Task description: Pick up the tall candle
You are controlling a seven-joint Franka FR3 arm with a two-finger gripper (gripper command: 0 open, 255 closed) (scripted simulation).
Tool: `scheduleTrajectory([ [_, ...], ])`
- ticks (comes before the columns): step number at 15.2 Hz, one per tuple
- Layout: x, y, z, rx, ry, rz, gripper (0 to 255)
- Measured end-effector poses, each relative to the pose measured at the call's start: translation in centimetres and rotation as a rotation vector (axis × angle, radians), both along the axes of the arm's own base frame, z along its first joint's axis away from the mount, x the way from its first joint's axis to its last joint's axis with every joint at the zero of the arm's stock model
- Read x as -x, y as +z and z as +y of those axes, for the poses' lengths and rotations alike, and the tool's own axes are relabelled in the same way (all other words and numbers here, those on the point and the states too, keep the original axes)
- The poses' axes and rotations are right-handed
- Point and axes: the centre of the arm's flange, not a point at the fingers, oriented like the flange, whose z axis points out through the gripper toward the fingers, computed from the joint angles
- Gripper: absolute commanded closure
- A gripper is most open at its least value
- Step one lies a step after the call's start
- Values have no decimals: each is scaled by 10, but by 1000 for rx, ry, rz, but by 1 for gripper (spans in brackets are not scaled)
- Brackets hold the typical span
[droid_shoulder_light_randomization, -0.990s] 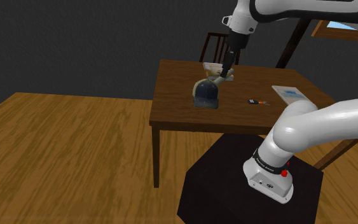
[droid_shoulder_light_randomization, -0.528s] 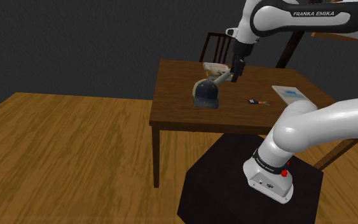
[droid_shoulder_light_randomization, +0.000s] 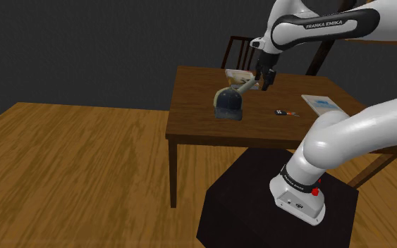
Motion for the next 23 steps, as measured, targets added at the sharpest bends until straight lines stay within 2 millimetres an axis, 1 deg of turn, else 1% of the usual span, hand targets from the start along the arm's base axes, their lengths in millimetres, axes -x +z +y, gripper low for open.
scheduleTrajectory([
  [3,-15,-13,-33,25,111,10,0],
  [6,-34,-29,-56,49,226,21,0],
  [7,-43,-34,-62,57,263,24,0],
  [9,-58,-42,-85,74,335,31,0],
  [14,-98,-66,-123,116,522,49,0],
  [16,-118,-74,-136,133,597,57,0],
  [17,-123,-76,-140,138,621,59,0],
  [23,-126,-103,-144,144,645,61,0],
])
